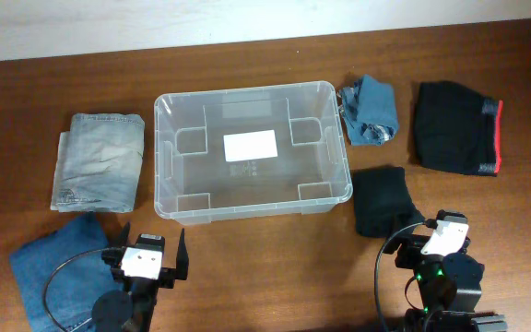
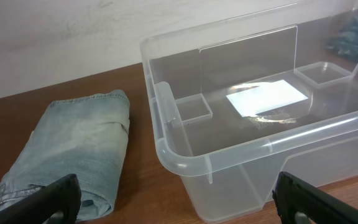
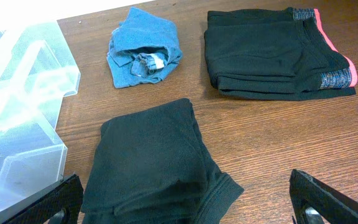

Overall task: Pack container
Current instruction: 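Move the left gripper down toward the dark-blue jeans at front left, then grasp the dark-blue jeans with the left gripper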

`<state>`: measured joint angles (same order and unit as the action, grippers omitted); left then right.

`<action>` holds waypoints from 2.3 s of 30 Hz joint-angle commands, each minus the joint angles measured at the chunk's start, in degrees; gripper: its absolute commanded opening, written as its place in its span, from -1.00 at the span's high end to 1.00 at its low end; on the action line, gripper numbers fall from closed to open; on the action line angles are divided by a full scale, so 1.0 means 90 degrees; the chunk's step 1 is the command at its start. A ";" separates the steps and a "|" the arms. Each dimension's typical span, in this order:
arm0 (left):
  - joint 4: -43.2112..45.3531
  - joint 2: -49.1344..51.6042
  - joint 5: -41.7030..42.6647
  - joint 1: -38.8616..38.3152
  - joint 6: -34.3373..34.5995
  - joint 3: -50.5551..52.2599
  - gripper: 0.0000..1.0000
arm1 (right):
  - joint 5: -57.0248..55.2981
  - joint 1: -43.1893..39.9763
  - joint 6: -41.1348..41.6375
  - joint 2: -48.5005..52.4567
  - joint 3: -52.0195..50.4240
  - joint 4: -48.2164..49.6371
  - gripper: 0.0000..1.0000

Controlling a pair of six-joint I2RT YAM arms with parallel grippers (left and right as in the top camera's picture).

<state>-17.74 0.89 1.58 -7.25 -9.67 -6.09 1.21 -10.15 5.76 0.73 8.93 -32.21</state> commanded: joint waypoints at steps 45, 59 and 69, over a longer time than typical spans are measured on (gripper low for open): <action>-0.0342 -0.0041 -0.1064 -0.0012 0.0425 -0.0891 -0.99 | 0.0032 -0.0041 -0.0046 -0.0041 -0.0041 0.0012 -0.97; -0.4017 0.1472 -0.2623 -0.0012 0.0466 -0.6394 -0.99 | 0.0032 -0.0041 -0.0046 -0.0041 -0.0041 0.0012 -0.97; -0.7730 0.1477 -0.5848 -0.0163 0.3466 -0.7087 -0.99 | 0.0032 -0.0041 -0.0049 -0.0041 -0.0041 0.0010 -0.97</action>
<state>-82.83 13.87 -45.32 -7.55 10.17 -69.12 1.17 -10.15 5.74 0.73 8.93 -32.05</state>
